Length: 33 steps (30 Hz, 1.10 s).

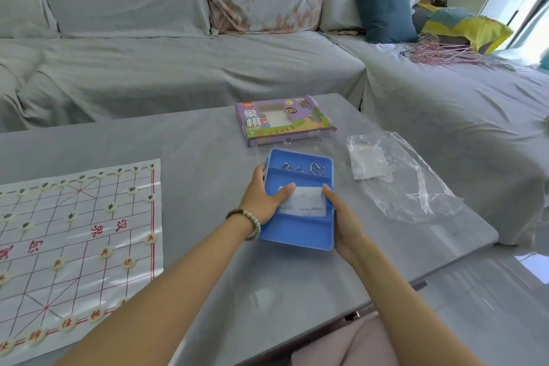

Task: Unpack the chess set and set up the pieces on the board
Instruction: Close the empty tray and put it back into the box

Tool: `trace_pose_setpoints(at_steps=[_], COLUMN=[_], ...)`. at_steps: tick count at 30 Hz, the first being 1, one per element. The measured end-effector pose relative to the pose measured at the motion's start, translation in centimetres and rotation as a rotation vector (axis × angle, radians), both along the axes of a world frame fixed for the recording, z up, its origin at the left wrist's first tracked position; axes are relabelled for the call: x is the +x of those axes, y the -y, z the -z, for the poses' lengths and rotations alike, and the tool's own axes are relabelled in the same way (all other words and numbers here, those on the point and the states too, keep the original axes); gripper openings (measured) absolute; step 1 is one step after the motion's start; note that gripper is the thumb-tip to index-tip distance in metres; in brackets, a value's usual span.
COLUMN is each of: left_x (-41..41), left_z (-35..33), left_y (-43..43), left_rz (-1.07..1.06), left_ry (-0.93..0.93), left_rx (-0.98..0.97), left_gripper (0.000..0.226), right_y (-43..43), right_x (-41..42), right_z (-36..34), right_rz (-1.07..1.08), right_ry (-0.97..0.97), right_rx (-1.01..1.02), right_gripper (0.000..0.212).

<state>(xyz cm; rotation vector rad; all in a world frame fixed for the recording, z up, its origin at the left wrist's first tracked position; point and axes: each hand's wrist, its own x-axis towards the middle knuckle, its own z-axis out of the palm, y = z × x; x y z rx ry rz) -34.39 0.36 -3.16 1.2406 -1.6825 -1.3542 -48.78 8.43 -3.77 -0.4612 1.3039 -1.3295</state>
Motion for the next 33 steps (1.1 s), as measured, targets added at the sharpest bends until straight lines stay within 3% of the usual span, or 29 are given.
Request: trace_pose_setpoints(at_steps=[5, 10, 14, 18, 20, 26, 28, 30, 33], left_x=[-2.3, -4.2, -4.2, -3.0, -1.7, 3.6, 4.2, 4.2, 4.2], left_z=[1.7, 2.0, 2.7, 3.4, 3.8, 5.9, 5.9, 5.4, 5.5], left_y=[1.6, 2.3, 3.0, 2.7, 2.7, 4.0, 3.7, 3.0, 2.4], left_rz=[0.054, 0.051, 0.097, 0.202, 0.222, -0.062, -0.208, -0.299, -0.266], left_ry=[0.020, -0.020, 0.138, 0.418, 0.481, 0.516, 0.523, 0.490, 0.494], left_rx=[0.055, 0.000, -0.061, -0.347, -0.454, -0.602, -0.559, -0.307, -0.105], left_gripper=[0.078, 0.071, 0.086, 0.068, 0.071, 0.043, 0.063, 0.092, 0.103], right_y=[0.7, 1.5, 1.6, 1.0, 0.4, -1.2, -1.3, -1.4, -1.4], right_x=[-1.7, -2.4, -3.4, -4.9, -5.6, -6.5, -6.3, -6.0, -5.4], right_z=[1.0, 1.1, 1.3, 0.7, 0.4, 0.3, 0.4, 0.7, 0.6], right_rz=[0.069, 0.156, 0.335, 0.505, 0.547, 0.513, 0.496, 0.458, 0.338], right_ry=[0.032, -0.125, -0.204, -0.136, -0.096, -0.101, -0.147, -0.202, -0.297], right_rx=[0.030, 0.040, 0.009, -0.043, -0.073, -0.091, -0.078, -0.070, -0.104], right_gripper=[0.040, 0.036, 0.035, 0.030, 0.029, 0.027, 0.031, 0.030, 0.028])
